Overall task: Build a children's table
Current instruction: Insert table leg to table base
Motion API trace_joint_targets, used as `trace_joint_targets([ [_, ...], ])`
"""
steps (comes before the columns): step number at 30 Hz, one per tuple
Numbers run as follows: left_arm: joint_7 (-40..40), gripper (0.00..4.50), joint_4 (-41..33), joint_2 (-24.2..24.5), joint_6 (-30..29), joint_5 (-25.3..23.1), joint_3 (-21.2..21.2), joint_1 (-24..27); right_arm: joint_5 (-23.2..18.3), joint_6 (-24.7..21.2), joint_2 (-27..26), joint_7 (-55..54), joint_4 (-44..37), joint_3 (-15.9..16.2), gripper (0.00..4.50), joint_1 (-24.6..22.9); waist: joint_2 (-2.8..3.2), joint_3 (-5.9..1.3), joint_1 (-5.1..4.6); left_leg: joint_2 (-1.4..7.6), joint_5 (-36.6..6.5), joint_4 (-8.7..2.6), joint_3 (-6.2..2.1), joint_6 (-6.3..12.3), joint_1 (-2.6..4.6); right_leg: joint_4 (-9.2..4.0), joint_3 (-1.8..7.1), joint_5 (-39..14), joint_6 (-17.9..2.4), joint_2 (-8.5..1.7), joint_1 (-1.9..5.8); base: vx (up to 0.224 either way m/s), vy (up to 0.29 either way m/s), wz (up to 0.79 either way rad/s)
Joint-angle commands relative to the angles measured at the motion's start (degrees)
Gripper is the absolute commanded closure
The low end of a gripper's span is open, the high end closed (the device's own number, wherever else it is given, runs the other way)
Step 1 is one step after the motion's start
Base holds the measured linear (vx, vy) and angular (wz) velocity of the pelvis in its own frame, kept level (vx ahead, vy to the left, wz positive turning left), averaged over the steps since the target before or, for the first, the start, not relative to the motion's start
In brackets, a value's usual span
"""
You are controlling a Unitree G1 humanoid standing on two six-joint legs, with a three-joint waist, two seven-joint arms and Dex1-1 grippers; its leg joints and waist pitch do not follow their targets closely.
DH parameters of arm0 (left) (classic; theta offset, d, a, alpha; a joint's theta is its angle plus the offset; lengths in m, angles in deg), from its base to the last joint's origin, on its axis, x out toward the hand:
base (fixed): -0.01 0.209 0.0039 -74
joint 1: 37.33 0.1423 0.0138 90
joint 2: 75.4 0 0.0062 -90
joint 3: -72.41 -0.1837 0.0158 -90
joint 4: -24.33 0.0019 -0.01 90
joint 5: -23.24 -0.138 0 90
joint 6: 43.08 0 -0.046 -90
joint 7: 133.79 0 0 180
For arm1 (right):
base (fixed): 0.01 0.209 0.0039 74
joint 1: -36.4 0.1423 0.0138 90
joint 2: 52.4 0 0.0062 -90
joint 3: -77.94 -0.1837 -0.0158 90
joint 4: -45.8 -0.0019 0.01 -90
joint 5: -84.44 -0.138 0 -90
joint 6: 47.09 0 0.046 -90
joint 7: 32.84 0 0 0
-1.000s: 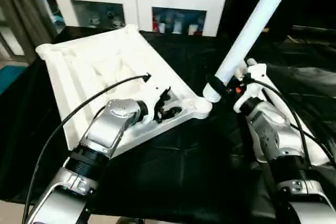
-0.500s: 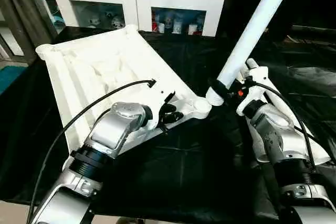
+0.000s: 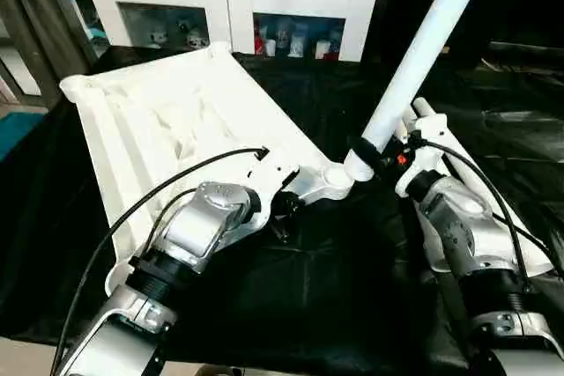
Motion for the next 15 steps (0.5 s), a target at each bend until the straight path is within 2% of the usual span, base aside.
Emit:
trace_joint_targets([
  [1,0.1,4.47,0.1,0.6,0.0,-0.6,-0.1,0.2,-0.1,-0.4,0.5,0.2,-2.2,-0.1,2.61,-0.3,0.04,-4.39,-0.12,2.08,-4.9,-3.84,-0.66,3.31,0.69,-3.63,2.36,1.5,-14.6,-4.22,3.95,0.0,0.0,0.0],
  [8,5.5,4.5,-3.4,2.6,6.2,1.3,0.6,1.1,-1.1,-2.4,1.4,4.3,-3.8,1.4,2.61,-0.9,-0.08,-4.45,-0.7,2.05,-3.3,-3.71,-0.69,5.05,0.5,-3.4,2.3,4.1,-15.1,-4.26,4.05,0.0,0.0,0.0],
  [10,11.1,4.5,-6.3,4.5,12.1,3.0,0.0,3.2,-2.4,-5.0,2.4,8.4,-6.3,3.1,2.61,-2.3,-0.28,-4.32,-0.81,2.16,-4.0,-3.78,-0.61,5.25,0.46,-3.57,2.36,2.9,-15.3,-4.31,4.09,0.0,0.0,0.0],
  [11,15.1,4.5,-9.0,5.8,14.8,4.5,-0.4,5.1,-3.5,-7.3,3.3,11.4,-8.5,4.4,2.61,-3.4,-0.18,-4.31,-0.65,2.17,-4.2,-3.77,-0.71,5.31,0.5,-3.57,2.33,2.4,-15.2,-4.35,4.09,0.0,0.0,0.0],
  [12,16.0,4.5,-9.9,6.2,14.8,5.0,-0.5,5.7,-3.9,-8.1,3.6,12.3,-9.0,4.8,2.61,-3.8,-0.34,-4.28,-0.59,2.35,-4.1,-3.88,-0.68,5.61,0.49,-3.49,2.44,2.0,-14.6,-4.43,4.14,0.0,0.0,0.0],
  [14,16.4,4.5,-11.2,6.8,14.5,4.9,-1.1,6.8,-4.3,-9.5,4.6,14.6,-10.3,6.0,2.61,-4.8,-0.06,-4.19,-0.59,2.43,-4.8,-3.92,-0.53,5.45,0.86,-3.68,2.39,-0.1,-14.5,-4.24,3.59,0.0,0.0,0.0],
  [15,16.2,4.5,-11.2,6.9,14.6,4.7,-1.2,6.9,-4.3,-9.7,4.8,14.9,-10.5,6.3,2.61,-5.0,-0.23,-3.99,-0.44,2.54,-5.8,-4.02,-0.38,5.16,1.05,-3.9,2.43,-2.4,-14.4,-4.19,3.32,0.0,0.0,0.0],
])
